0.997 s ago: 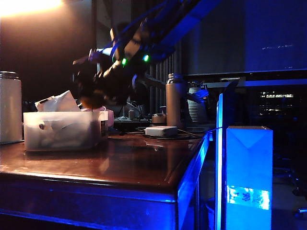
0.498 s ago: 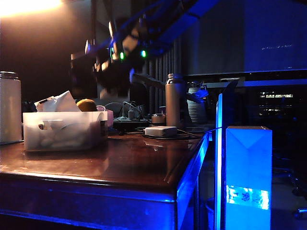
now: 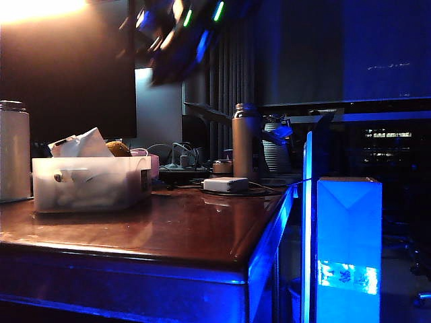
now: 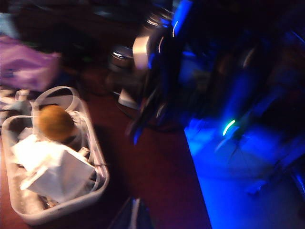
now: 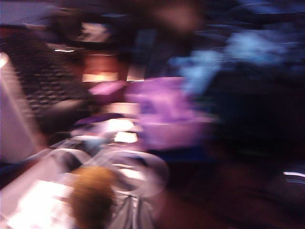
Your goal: Pick up the kiwi and place it into the translucent box.
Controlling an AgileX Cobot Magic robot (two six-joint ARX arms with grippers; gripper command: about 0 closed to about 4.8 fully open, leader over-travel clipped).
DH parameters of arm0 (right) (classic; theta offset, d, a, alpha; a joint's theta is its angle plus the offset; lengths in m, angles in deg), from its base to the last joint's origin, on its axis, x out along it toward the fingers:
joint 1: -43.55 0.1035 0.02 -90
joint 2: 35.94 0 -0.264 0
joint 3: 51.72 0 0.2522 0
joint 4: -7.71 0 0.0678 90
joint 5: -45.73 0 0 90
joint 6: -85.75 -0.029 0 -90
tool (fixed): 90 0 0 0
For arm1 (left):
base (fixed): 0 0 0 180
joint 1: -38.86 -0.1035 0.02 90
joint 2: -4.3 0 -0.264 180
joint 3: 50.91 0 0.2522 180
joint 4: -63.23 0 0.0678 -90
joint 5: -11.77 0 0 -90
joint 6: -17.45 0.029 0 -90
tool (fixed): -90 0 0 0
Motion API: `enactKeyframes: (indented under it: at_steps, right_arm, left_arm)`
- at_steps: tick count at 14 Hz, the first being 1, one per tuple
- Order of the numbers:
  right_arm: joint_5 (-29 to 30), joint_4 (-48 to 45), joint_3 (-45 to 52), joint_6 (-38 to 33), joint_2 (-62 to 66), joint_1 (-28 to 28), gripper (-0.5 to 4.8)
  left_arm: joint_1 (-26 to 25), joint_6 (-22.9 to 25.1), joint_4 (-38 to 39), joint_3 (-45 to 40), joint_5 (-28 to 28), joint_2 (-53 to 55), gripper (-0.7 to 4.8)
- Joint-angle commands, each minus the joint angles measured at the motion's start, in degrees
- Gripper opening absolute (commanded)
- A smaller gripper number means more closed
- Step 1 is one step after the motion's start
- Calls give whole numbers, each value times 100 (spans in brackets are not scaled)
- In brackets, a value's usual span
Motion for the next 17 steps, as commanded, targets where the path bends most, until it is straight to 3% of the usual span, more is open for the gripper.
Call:
enactKeyframes:
  at_steps: [1,3,5,8,9,11,14,17]
  right_arm:
    - [-234,542,-72,262,-1067,-92,-6]
    - [-234,570,-72,273,-2092,-116,-6]
    - [-256,1043,-72,273,-3073,-42,-7]
    - [-295,1672,-72,273,-4481,105,-7]
    - [-278,2203,-70,332,-5077,214,-6]
    - [-264,3126,-68,415,-5821,214,-7]
    - [-293,4124,-66,415,-6771,212,-7]
    - [-328,5053,-46,553,-7466,197,-7]
  left_arm:
    - [472,160,258,26,-7,-146,-3]
    - [1169,162,599,26,-763,-378,-3]
    - [1751,140,1246,26,-2415,-664,-3]
    - [2315,-264,1956,26,-3644,-1126,-3]
    - [2638,-804,2035,26,-4096,-1547,-3]
    - [2933,-1377,2055,26,-4341,-2282,-3]
    - [2933,-1353,2702,26,-4511,-3471,-3]
    - [2920,-1082,2824,-273,-4459,-4642,-3]
